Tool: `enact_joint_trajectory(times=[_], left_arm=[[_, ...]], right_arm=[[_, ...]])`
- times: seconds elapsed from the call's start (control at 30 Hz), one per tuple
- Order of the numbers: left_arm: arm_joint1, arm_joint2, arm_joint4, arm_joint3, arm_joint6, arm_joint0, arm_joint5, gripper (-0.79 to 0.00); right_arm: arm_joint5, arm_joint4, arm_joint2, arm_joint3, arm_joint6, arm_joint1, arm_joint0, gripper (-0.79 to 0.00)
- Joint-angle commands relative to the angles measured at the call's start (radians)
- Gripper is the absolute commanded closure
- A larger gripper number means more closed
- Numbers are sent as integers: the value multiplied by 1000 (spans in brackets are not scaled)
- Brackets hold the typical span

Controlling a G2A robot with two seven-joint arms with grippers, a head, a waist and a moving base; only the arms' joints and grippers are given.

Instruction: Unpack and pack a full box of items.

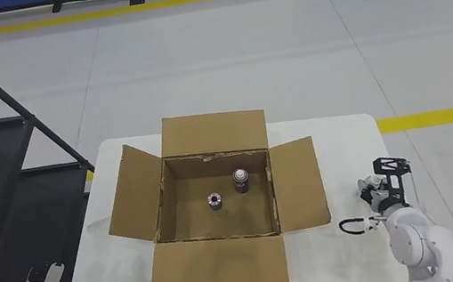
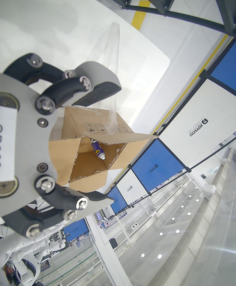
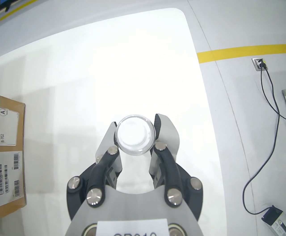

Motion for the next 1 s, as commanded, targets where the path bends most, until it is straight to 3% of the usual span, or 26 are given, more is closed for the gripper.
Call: enact_joint_trajectory(times=[0.0, 0.2, 0.27, 0.4, 0.5, 0.77, 0.97], left_arm=[[0, 0, 0, 0, 0, 0, 0, -785], [0, 0, 0, 0, 0, 0, 0, -785], [0, 0, 0, 0, 0, 0, 0, -785], [0, 0, 0, 0, 0, 0, 0, -785], [0, 0, 0, 0, 0, 0, 0, -785], [0, 0, 0, 0, 0, 0, 0, -785], [0, 0, 0, 0, 0, 0, 0, -785]], right_arm=[[14, 3, -1, -64, -33, 0, -21, 0], [30, -35, -72, -415, -173, -6, -130, 0], [-16, -56, -137, -531, -214, -7, -145, 0], [-94, -148, -278, -599, -182, -7, -111, 0], [-183, -146, -404, -529, -70, -12, -1, 0], [-262, 47, -623, -72, 299, -57, 373, 0], [-255, 155, -681, 143, 364, -82, 493, 0]])
